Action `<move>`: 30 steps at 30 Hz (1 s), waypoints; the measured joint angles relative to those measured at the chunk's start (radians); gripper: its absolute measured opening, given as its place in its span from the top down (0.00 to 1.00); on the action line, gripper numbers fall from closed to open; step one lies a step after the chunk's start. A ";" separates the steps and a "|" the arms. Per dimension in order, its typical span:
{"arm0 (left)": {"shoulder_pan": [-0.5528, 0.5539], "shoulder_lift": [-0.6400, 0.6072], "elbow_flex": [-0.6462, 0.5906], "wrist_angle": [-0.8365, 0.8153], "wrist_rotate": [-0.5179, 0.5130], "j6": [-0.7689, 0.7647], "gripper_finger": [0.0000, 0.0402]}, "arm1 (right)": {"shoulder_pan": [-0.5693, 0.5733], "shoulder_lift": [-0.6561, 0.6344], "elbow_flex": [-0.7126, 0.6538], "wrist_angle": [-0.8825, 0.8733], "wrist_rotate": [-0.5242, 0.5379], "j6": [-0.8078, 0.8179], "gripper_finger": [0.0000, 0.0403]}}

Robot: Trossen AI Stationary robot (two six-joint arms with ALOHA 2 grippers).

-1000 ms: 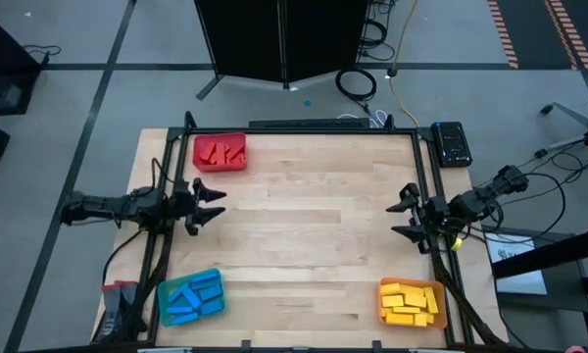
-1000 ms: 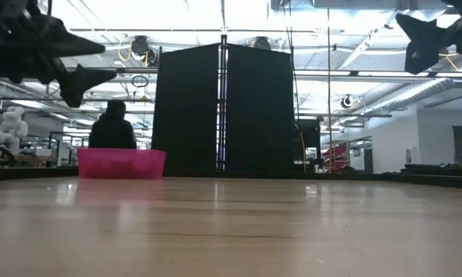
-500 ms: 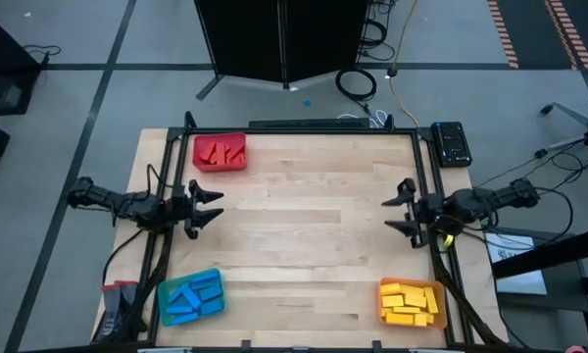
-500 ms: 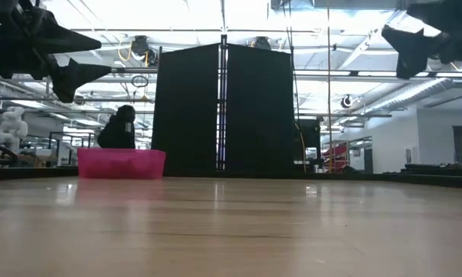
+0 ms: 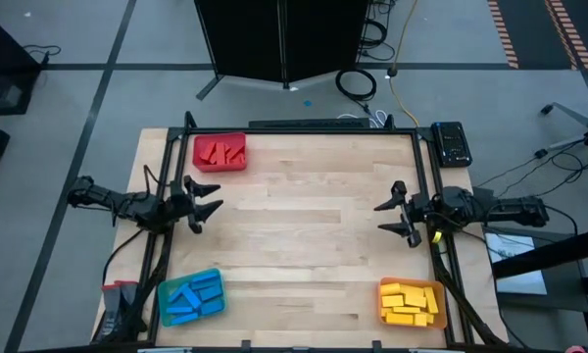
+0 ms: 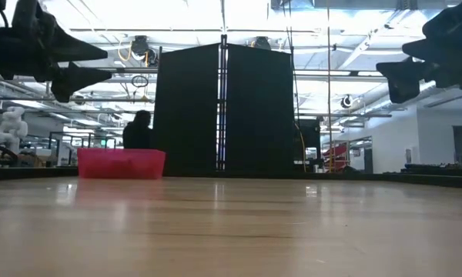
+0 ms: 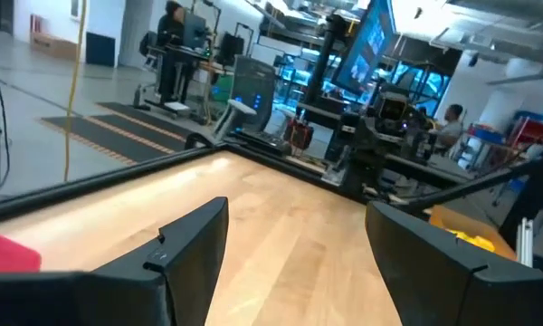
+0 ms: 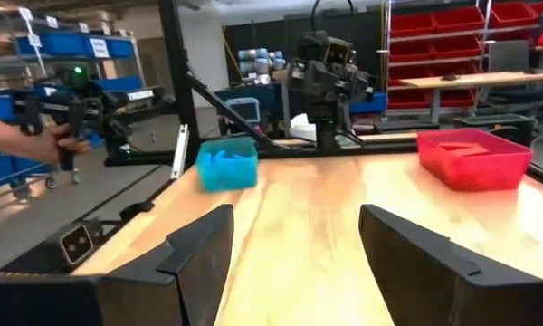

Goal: Sort blocks
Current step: Return to Home Position

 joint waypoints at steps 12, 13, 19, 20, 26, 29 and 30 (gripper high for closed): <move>-0.003 0.003 0.000 0.000 0.032 0.071 0.33 | -0.133 -0.001 0.001 0.013 -0.106 -0.006 0.42; -0.003 0.003 0.000 0.000 0.032 0.072 0.33 | -0.138 -0.001 0.001 0.016 -0.120 -0.005 0.42; -0.003 0.003 0.000 0.000 0.030 0.089 0.33 | -0.142 -0.001 0.001 0.020 -0.151 0.066 0.42; -0.003 0.003 0.000 0.000 0.029 0.089 0.33 | -0.142 -0.001 0.001 0.020 -0.151 0.069 0.42; -0.003 0.003 0.000 0.000 0.027 0.090 0.33 | -0.142 -0.001 0.001 0.020 -0.148 0.079 0.42; -0.003 0.003 0.000 0.000 0.027 0.090 0.33 | -0.142 -0.001 0.001 0.020 -0.148 0.079 0.42; -0.003 0.003 0.000 0.000 0.026 0.090 0.33 | -0.142 -0.001 0.001 0.020 -0.148 0.079 0.42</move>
